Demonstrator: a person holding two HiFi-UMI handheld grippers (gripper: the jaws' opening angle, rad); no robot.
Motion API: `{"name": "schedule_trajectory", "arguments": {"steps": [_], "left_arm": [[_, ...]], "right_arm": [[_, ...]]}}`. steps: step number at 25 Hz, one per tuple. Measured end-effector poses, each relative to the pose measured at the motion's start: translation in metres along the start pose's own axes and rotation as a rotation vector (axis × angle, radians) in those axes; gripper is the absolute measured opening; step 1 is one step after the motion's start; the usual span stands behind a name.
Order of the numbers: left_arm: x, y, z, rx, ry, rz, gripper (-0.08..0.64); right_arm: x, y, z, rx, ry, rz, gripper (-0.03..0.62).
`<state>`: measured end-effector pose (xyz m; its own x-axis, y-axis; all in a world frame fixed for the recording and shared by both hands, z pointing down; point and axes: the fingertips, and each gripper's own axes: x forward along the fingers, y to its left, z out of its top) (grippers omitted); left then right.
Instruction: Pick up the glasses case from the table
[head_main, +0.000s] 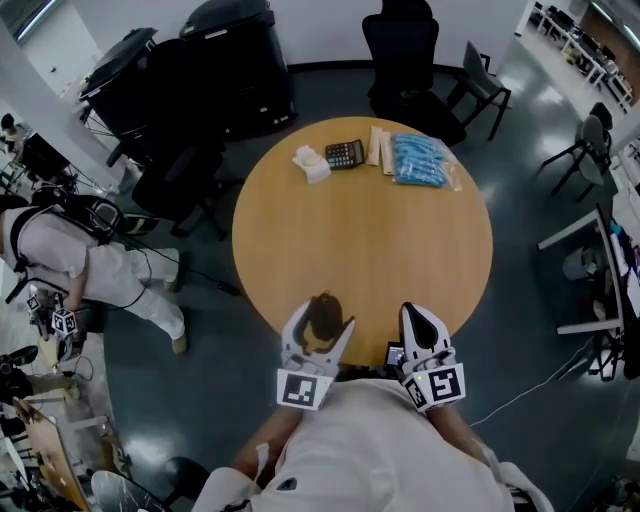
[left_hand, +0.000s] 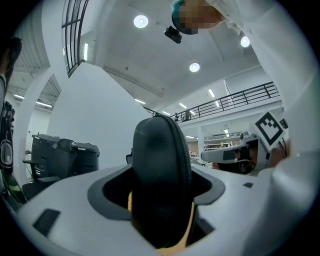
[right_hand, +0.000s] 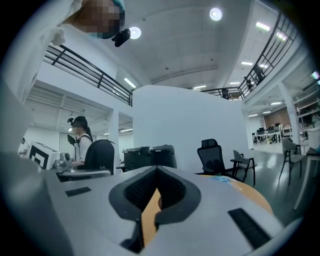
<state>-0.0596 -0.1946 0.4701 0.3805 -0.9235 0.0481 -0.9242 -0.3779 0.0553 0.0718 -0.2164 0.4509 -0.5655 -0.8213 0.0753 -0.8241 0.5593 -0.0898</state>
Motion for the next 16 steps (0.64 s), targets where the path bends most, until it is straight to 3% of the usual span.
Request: {"name": "schedule_trajectory", "arguments": {"steps": [16], "left_arm": [[0.0016, -0.0046, -0.0027, -0.02, 0.002, -0.022, 0.322]], "right_arm": [[0.0019, 0.0032, 0.0016, -0.003, -0.008, 0.018, 0.015]]}}
